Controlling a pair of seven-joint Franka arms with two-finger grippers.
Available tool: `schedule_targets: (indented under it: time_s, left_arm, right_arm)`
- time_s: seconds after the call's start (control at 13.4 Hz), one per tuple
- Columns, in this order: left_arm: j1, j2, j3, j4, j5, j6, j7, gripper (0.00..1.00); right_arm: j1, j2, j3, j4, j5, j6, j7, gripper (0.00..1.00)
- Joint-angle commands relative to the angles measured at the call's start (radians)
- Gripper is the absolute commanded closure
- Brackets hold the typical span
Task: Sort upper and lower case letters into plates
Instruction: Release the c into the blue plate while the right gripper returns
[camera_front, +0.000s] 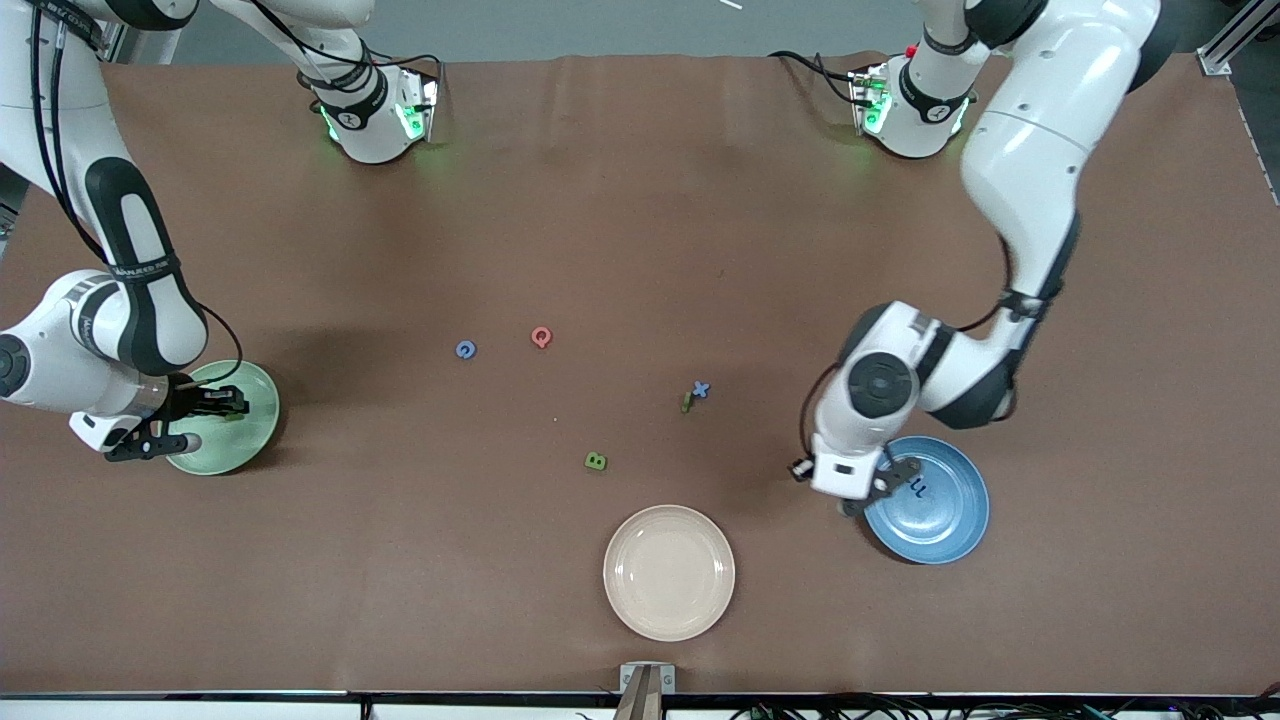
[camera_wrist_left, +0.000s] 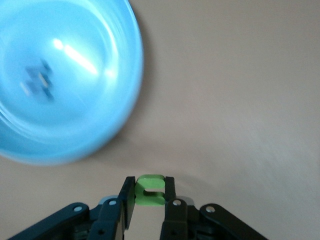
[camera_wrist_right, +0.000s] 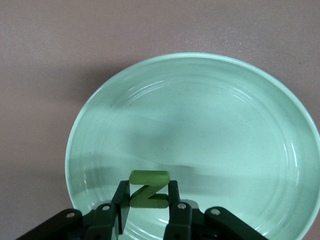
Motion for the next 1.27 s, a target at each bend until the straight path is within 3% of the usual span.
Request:
schedule_targets:
  time_s: [0.0,0.3,0.52,0.75,1.2]
  left_arm:
    - [0.043,-0.009,-0.005,0.017,0.020,-0.015,0.121,1.00]
    - [0.110,0.010,-0.005,0.021,0.017,-0.012,0.308,1.00]
    - [0.144,0.024,-0.005,0.015,0.019,-0.011,0.364,1.00]
    - [0.163,0.030,-0.005,0.000,0.019,-0.008,0.382,1.00]
    - [0.193,0.022,-0.002,-0.051,0.020,-0.009,0.389,0.99]
  right_arm:
    - [-0.009,-0.024,0.012,-0.016,-0.015,0.007,-0.002,0.01]
    - [0.073,-0.062,0.017,0.037,-0.013,-0.047,0.076,0.00]
    - [0.214,-0.064,0.018,0.123,-0.012,-0.149,0.326,0.00]
    - [0.400,-0.047,0.018,0.208,-0.013,-0.151,0.585,0.00]
    - [0.644,0.149,0.021,0.404,-0.003,-0.112,0.924,0.00]
